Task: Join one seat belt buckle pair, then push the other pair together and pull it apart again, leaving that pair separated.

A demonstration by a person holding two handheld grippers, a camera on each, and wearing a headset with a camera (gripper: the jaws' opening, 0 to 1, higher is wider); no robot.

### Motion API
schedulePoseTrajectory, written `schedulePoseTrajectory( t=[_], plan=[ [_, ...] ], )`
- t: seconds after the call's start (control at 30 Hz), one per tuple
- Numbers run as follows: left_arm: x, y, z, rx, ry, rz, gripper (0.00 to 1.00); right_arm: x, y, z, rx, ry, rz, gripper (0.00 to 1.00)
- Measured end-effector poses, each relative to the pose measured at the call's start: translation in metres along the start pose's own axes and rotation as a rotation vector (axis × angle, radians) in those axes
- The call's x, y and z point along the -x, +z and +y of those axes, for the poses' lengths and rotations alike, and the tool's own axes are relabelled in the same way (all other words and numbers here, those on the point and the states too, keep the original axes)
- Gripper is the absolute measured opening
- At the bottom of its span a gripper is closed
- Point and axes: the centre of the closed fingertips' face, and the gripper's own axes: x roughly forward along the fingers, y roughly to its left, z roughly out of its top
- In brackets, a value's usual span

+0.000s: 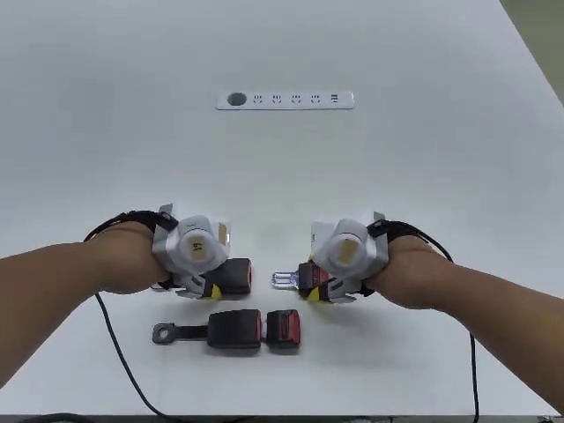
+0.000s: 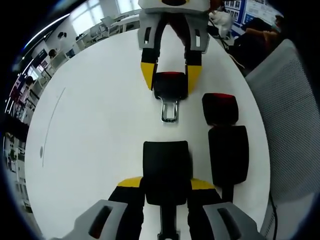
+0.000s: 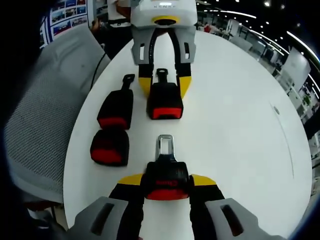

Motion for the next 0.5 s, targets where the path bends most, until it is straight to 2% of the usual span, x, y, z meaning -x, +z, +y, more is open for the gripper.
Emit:
schedulePoseTrajectory(
  t=[0.27,0.5],
  plan=[
    [0.001,0.001,-0.002,-0.001,-0.006,0.010,0.33,-0.014,0.020,-0.004,0.003,0.003,-0.015,0.31],
    [0.000,0.001,-0.002,0.004,-0.013,0.011,0.33,-0.018,0.025,-0.005,0.014,0.011,-0.017,0.31]
  ],
)
